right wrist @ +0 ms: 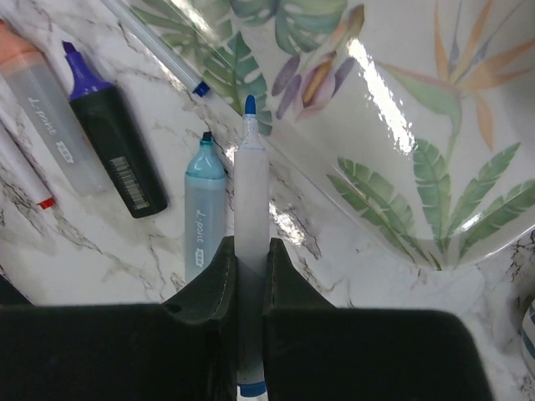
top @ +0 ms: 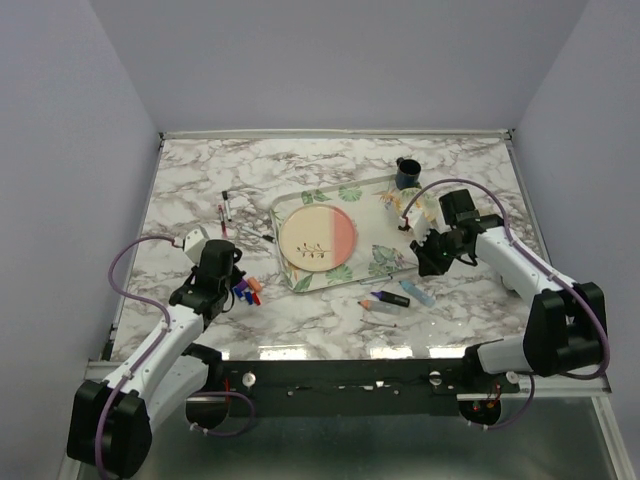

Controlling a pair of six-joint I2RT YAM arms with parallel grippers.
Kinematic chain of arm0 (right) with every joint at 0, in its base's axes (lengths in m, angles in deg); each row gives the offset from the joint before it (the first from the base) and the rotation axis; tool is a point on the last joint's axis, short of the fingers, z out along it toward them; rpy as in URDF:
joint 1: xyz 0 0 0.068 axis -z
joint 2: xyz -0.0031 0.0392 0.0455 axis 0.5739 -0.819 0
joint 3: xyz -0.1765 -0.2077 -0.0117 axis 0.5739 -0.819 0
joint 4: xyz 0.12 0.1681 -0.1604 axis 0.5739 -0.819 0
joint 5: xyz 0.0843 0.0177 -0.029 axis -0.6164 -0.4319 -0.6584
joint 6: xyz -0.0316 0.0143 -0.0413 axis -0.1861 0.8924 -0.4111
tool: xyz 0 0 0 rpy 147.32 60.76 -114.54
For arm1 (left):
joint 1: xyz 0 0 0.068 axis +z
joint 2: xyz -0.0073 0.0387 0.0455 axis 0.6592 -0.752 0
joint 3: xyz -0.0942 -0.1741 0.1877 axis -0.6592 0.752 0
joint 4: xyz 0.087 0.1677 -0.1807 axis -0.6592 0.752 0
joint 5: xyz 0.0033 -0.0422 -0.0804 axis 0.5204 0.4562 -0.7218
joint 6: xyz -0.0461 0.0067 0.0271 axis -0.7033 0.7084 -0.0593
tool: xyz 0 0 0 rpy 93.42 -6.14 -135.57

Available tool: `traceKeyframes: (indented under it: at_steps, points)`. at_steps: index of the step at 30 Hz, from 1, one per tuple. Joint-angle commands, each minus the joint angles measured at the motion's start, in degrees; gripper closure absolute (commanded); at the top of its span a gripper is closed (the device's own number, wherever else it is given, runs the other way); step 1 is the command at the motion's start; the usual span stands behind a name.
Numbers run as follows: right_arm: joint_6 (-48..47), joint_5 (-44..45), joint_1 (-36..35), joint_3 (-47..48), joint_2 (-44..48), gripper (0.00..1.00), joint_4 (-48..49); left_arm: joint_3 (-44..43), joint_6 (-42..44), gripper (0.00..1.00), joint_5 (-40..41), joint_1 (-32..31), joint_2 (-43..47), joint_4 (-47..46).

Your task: Open the pen caps

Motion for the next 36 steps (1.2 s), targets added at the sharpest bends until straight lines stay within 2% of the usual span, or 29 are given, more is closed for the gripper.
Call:
traceKeyframes:
  at_steps: [1, 6, 19, 26, 36]
  points:
    - [-0.06, 2.18, 2.16, 0.2, -4.68, 0.88, -2.53, 0.37, 0.98, 1.0, -4.75, 2.86, 0.06, -3.7]
    - [-0.49, 2.44, 2.43, 0.38, -8.55, 0.86, -4.19, 1.07, 0.01, 0.99, -5.01, 4.44, -2.74, -4.58]
    - [-4.36, -1.16, 3.39, -0.59, -8.29, 0.78, -7.36, 1.95, -1.48, 0.93, -5.1, 7.69, -3.46, -5.99]
    - [-2.87, 1.38, 3.39, -0.94, -9.96, 0.64, -5.78, 2.22, -1.84, 0.89, -6.25, 9.19, -4.51, -7.05]
    - [-2.25, 1.74, 3.39, -0.86, -9.62, 0.6, -5.17, 2.74, -2.36, 0.87, -7.3, 10.95, -7.14, -9.24]
